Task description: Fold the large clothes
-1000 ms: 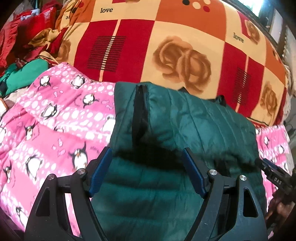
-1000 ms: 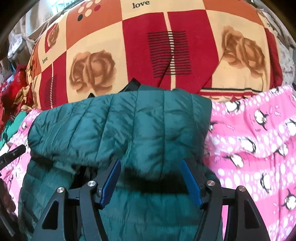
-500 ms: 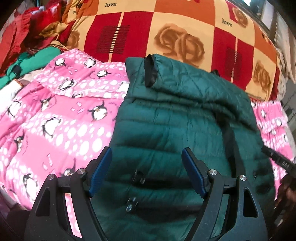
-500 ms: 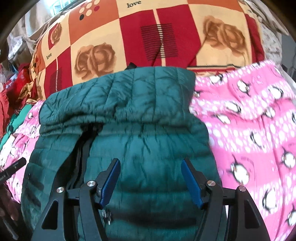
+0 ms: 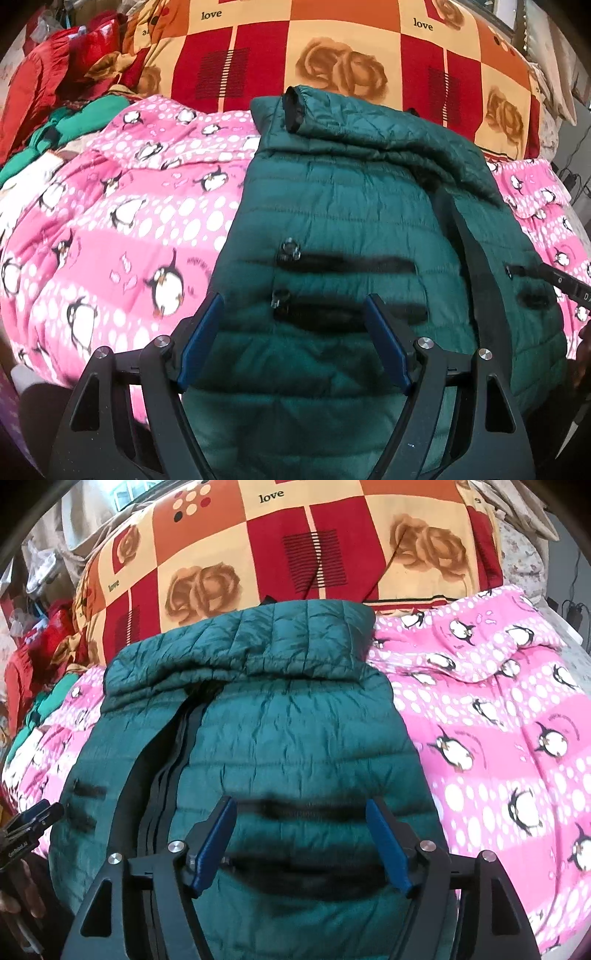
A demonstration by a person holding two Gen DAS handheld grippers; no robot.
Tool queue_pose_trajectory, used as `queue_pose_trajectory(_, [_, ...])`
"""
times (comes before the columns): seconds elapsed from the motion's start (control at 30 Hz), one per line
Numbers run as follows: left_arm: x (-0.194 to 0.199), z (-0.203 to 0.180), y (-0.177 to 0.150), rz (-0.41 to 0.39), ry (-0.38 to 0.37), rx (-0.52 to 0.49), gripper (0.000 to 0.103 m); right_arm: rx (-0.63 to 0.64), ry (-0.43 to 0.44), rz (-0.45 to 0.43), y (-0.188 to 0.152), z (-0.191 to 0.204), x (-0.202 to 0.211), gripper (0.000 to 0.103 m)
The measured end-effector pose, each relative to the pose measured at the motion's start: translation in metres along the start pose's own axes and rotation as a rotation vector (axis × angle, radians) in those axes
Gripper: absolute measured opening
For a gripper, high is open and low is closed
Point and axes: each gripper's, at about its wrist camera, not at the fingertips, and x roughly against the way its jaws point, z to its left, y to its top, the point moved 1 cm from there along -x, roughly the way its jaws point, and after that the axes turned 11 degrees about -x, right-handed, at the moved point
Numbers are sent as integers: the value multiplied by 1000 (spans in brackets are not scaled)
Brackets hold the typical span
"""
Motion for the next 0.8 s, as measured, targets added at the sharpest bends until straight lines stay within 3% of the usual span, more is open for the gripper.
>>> queue_pose_trajectory(0.27, [12,0,-18,6,6,-8,78,-13,-14,20,-23,-8,12,70])
queue_pose_trajectory(0.8, [39,-8,-38,-11,97,-37,78,-33,-13,32,-57,-21,37,72])
